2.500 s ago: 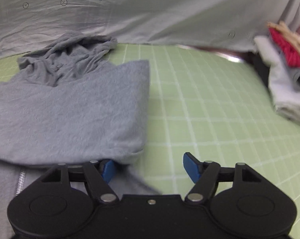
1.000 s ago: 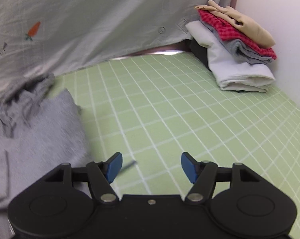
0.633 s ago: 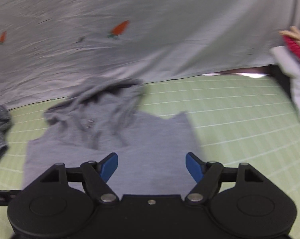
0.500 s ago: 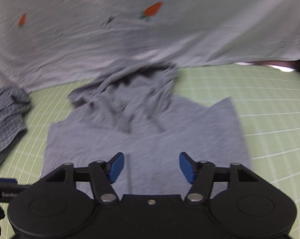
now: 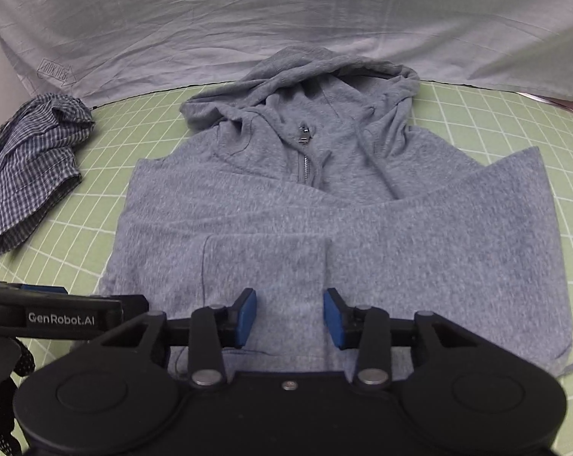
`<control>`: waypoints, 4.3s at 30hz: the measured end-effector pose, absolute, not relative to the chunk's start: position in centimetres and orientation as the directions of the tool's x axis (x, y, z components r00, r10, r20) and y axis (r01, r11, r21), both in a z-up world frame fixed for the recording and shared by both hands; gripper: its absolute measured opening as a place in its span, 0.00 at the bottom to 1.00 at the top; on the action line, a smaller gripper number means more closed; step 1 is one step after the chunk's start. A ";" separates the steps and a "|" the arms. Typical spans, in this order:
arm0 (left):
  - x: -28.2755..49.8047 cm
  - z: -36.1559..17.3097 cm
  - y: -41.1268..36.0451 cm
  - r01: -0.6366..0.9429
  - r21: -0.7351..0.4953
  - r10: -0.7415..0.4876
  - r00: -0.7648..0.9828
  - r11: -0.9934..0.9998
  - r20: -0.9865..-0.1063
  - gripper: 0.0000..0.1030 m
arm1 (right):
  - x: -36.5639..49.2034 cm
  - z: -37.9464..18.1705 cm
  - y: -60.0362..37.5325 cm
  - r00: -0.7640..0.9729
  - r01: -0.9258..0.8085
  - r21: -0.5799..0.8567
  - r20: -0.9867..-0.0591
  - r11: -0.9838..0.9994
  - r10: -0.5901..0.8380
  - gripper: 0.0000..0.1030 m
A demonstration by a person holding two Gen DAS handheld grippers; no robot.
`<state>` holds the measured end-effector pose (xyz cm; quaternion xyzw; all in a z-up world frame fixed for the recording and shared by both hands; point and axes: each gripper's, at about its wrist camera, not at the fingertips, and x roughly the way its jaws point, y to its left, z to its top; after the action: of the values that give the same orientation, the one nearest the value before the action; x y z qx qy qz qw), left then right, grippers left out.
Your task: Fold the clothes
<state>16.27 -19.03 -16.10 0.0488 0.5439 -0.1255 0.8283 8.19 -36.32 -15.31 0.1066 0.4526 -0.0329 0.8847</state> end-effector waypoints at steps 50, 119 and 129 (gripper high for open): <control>20.9 -10.6 -20.8 0.343 -0.076 -0.251 0.503 0.936 -0.827 1.00 | 8.0 -11.1 -49.2 0.585 0.472 -0.050 -0.729 0.880 -0.356 1.00; 32.3 -7.5 -24.3 0.250 -0.021 -0.207 0.745 0.968 -0.634 1.00 | 20.0 -10.1 -53.2 0.638 0.547 -0.204 -0.526 0.812 -0.562 1.00; 22.7 -4.9 -21.2 0.276 -0.055 -0.250 0.746 0.959 -0.617 1.00 | 6.4 -6.2 -49.6 0.631 0.592 -0.275 -0.427 0.757 -0.648 1.00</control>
<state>22.74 -21.22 -4.88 0.0199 0.3272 -0.1410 0.9342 6.40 -49.64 -6.20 -0.0544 0.2574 -0.3442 0.9013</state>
